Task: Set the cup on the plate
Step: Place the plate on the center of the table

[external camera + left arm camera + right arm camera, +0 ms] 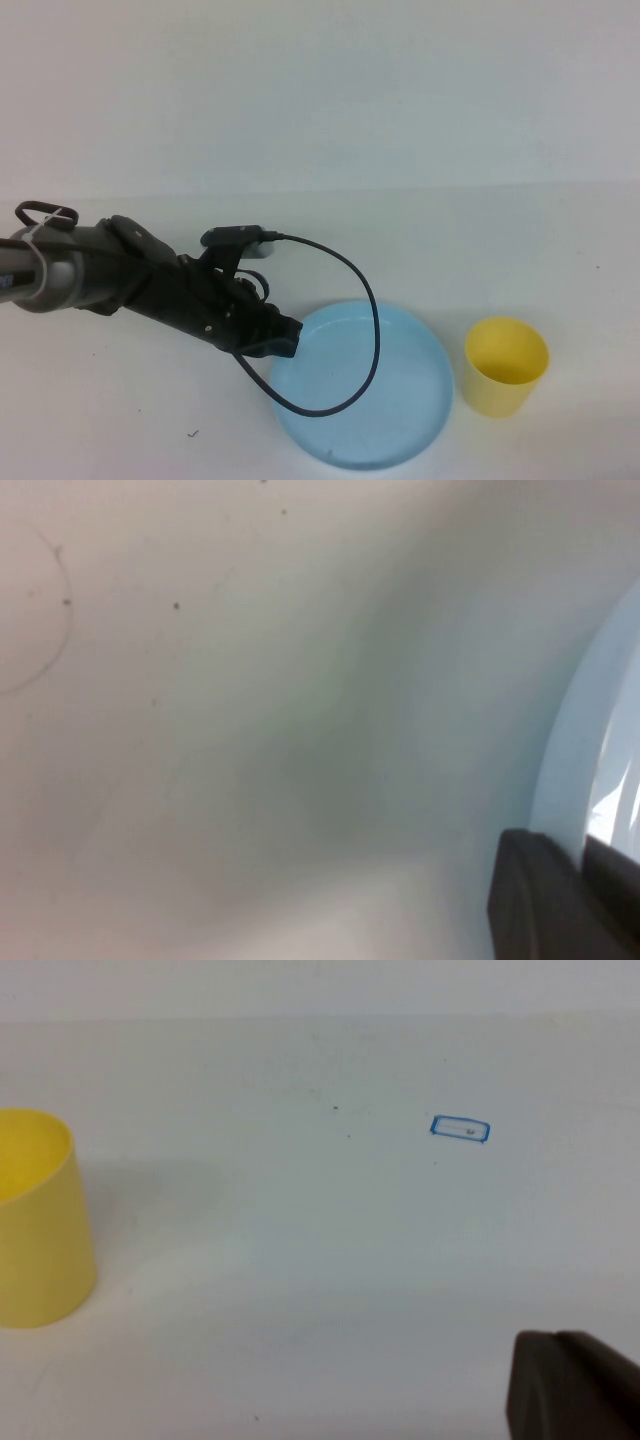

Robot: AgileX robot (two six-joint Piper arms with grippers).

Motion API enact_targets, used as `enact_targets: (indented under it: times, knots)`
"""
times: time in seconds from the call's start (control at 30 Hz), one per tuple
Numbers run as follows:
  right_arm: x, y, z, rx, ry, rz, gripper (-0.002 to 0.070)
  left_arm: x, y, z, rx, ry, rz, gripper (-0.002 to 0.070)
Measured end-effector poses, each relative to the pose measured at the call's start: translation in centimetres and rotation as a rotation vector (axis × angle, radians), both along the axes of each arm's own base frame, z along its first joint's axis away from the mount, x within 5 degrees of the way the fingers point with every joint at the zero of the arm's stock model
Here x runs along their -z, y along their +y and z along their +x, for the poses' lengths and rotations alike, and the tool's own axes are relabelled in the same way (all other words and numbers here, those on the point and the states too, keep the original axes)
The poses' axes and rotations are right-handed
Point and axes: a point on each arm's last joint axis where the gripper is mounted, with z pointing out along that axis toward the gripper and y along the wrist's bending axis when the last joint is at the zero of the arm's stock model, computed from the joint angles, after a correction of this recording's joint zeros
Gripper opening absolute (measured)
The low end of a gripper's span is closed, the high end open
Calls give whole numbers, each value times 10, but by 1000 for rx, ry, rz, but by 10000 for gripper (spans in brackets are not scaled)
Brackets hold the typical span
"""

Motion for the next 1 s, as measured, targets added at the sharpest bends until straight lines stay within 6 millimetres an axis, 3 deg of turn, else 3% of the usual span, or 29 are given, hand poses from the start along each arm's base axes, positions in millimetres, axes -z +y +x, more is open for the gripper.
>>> enact_targets:
  times: [0.6, 0.77, 1.0]
  knots:
    - [0, 0, 0, 0, 0, 0, 0, 0, 1, 0, 18, -18, 16, 7]
    - [0, 0, 0, 0, 0, 0, 0, 14, -1, 1, 21, 26, 12, 8]
    - [0, 0, 0, 0, 0, 0, 0, 16, -2, 2, 19, 36, 1, 18]
